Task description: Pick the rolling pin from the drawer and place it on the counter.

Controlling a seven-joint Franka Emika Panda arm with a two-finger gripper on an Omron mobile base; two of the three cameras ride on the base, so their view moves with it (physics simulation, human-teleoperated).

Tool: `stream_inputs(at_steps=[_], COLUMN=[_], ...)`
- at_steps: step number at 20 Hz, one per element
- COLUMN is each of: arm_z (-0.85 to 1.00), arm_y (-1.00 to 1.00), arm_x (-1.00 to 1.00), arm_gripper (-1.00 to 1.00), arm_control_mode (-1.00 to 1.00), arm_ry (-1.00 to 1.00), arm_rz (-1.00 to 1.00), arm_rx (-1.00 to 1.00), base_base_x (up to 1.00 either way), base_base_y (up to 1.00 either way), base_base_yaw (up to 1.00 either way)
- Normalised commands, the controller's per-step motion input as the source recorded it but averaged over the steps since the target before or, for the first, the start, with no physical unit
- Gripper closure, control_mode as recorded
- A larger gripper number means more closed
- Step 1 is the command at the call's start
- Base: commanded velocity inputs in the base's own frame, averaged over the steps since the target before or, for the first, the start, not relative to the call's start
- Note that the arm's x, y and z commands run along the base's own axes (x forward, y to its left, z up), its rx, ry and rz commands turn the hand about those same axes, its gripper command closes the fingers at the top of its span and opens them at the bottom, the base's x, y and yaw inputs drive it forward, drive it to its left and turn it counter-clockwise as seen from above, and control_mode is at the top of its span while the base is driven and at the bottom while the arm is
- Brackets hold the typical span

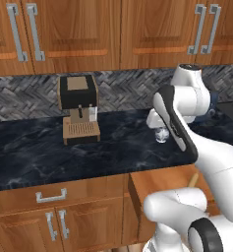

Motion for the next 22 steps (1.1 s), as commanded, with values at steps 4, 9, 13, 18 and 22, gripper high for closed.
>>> stream_inputs(at_steps=[4,9,13,18,22], arm_z=[-0.71,-0.45,0.00,0.00,0.00], arm_y=[0.00,0.00,0.00,0.00,0.00], arm_x=[-0.64,-0.41,0.00,0.00,0.00], arm_gripper=[-1.00,-1.00,-1.00,-1.00,-1.00], arm_control_mode=[-1.00,1.00,1.00,1.00,1.00], arm_ry=[0.00,0.00,0.00,0.00,0.00], arm_rz=[-0.09,-0.14,0.00,0.00,0.00], arm_rx=[0.00,0.00,0.00,0.00,0.00], base_base_x=[0.00,-0.11,-0.64,-0.64,-0.44], base_base_y=[0.00,0.00,0.08,0.38,0.57], base_base_yaw=[0.00,-0.05,-0.34,-0.50,-0.56])
